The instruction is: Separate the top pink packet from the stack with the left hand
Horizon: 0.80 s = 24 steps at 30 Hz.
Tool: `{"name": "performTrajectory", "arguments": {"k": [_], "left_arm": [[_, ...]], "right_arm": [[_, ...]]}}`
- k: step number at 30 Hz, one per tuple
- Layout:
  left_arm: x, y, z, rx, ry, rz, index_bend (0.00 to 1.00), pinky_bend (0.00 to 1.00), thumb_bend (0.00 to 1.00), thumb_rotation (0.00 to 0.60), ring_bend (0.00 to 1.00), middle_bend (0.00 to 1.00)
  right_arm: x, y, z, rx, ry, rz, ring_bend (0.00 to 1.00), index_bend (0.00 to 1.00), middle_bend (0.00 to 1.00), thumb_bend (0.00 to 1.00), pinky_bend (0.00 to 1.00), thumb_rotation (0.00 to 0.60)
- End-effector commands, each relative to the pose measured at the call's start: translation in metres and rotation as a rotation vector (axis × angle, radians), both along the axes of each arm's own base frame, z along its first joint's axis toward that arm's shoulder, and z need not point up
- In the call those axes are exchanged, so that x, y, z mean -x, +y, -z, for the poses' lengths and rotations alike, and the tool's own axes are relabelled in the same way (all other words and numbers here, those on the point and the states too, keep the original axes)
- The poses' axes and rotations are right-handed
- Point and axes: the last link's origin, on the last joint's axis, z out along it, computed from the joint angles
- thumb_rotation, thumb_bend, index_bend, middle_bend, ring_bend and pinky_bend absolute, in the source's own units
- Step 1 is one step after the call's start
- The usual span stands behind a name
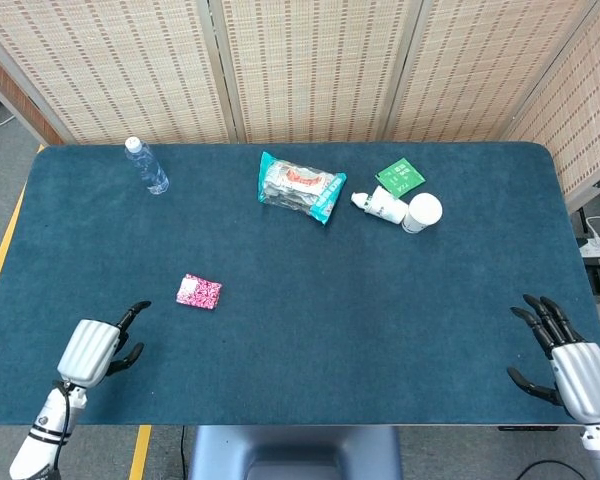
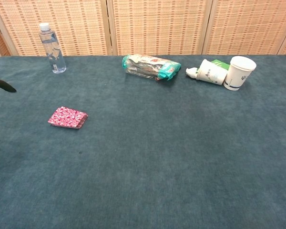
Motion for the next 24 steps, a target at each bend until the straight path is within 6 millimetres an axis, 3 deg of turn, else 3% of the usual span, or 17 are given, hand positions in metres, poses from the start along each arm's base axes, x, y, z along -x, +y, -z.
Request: {"name": "performTrajectory", "arguments": {"k": [1, 9, 24], "left_arm": [[-0.012, 0.017, 0.005, 0.037, -0.017, -0.001, 0.30, 1.00, 0.37, 0.600, 1.00, 1.00], [-0.032, 0.041, 0.018, 0.115, 0.022, -0.006, 0.32, 1.00, 0.37, 0.600, 1.00, 1.00], [-0.063, 0.083, 0.057, 0.180, 0.078, -0.051, 0.26, 1.00, 0.37, 0.600, 1.00, 1.00]], "right_arm": [[0.000, 0.000, -0.001, -0.001, -0.003, -0.001, 0.00, 0.16, 0.06, 0.12, 0.39, 0.600], [0.000, 0.001, -0.003, 0.002, -0.014, -0.010, 0.00, 0.16, 0.06, 0.12, 0.39, 0.600], [-0.001, 0.001, -0.003, 0.001, -0.021, -0.011, 0.00, 0.16, 0.06, 0.12, 0.39, 0.600]]}}
